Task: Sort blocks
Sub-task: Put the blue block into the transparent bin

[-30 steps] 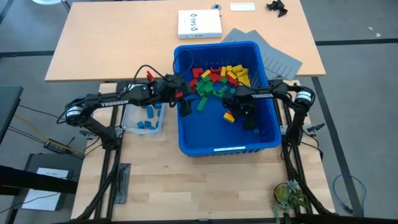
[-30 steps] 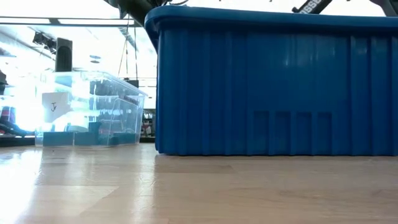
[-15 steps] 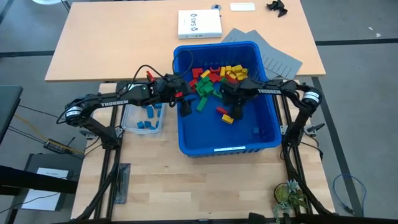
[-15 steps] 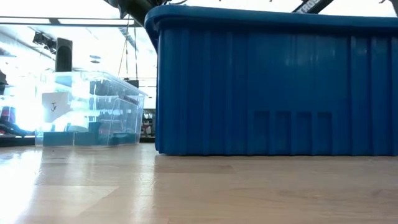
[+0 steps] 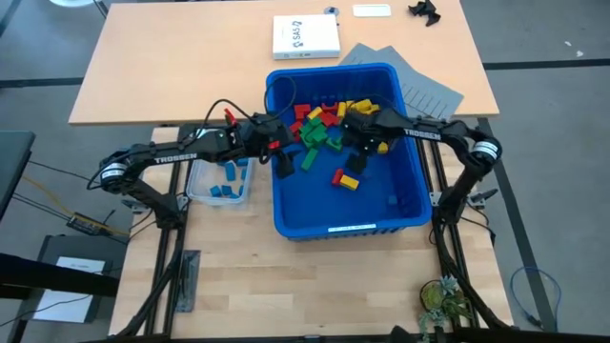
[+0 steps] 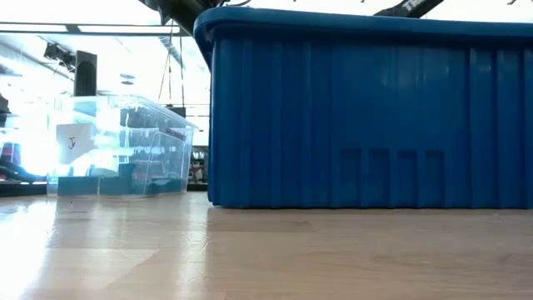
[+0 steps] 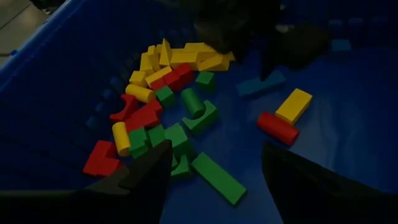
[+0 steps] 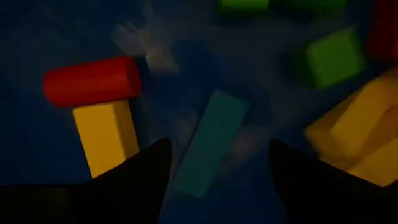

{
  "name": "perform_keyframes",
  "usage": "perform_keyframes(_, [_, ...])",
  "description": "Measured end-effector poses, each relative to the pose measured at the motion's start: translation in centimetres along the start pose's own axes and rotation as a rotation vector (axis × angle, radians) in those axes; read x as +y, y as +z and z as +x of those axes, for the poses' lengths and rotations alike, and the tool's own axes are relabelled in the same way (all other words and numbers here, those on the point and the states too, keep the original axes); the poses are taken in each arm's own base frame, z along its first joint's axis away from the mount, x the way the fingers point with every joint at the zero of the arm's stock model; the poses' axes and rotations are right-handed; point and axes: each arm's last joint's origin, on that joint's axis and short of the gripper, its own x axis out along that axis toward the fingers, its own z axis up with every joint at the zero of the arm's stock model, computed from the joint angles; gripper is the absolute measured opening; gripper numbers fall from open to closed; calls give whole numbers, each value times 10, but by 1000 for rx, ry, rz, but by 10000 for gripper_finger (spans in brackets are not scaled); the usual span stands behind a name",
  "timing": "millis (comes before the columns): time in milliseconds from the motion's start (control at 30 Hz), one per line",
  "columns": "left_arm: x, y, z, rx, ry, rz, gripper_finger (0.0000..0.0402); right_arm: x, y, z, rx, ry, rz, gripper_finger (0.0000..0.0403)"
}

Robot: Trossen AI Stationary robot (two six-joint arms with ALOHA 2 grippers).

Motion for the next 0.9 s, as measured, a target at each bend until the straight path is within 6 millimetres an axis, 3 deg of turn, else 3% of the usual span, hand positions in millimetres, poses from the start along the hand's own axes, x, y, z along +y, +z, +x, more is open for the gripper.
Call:
perform_keyframes(233, [0, 0, 0, 1, 0, 0, 252, 3, 4, 33, 101, -6, 84, 271])
perform_keyframes(433, [0, 0, 0, 1, -1, 1, 252, 1, 8, 62, 156, -38, 82, 243])
perform_keyframes(567, [0, 0, 0, -4, 1, 0, 252, 0, 10, 70, 170, -26, 83, 215])
perform_keyframes(767, [0, 1, 0, -6, 3, 11, 252, 0, 9, 60, 132, -15, 30, 125])
perform_keyframes(900, [0, 1, 0, -11, 3, 14, 252, -4, 9, 24, 9, -10, 6, 123])
